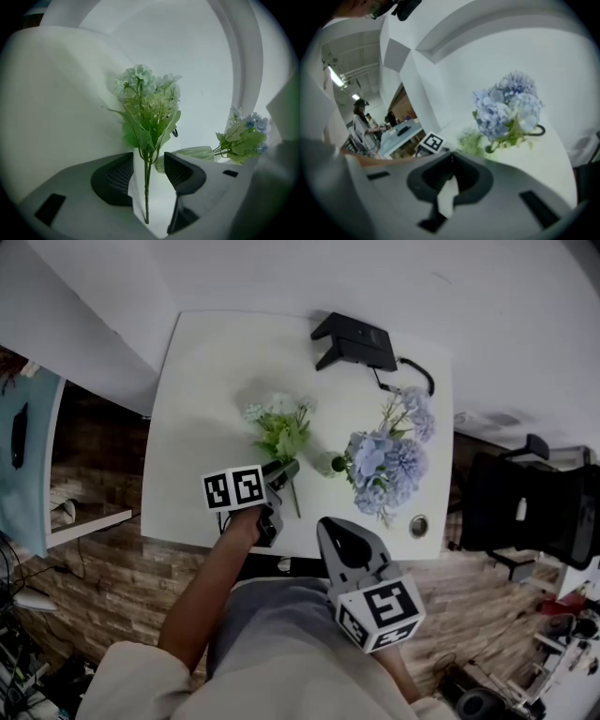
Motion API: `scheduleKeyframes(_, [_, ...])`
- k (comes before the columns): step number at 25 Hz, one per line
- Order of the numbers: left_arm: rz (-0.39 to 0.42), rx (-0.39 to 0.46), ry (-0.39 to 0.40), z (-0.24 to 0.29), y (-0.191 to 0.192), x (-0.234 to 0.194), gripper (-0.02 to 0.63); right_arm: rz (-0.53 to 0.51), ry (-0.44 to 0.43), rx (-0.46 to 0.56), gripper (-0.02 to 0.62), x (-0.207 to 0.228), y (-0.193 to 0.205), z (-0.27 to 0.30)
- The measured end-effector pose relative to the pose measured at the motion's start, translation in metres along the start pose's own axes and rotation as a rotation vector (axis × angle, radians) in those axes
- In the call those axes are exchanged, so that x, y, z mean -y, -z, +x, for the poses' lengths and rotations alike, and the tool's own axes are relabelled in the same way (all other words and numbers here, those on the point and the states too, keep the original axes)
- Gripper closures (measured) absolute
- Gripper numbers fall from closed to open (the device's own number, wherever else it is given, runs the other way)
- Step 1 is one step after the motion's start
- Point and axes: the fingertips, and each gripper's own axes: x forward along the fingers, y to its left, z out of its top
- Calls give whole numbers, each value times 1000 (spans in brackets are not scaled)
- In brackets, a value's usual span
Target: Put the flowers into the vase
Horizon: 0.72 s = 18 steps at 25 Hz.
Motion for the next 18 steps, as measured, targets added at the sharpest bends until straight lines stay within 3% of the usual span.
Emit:
scheduleKeyframes(5, [-41,-12,25,6,-4,0,394,6,7,1,572,3,-1,1])
scheduleKeyframes(8, [-90,-15,39,8,-3,-4,486,9,10,1,572,4,-2,1])
scheduleKeyframes(10, [-117,-16,61,9,-3,-4,500,9,13,0,572,6,-2,1])
scheduleKeyframes(18, [-125,9,111,4,-8,4,531,8,13,0,572,6,-2,1])
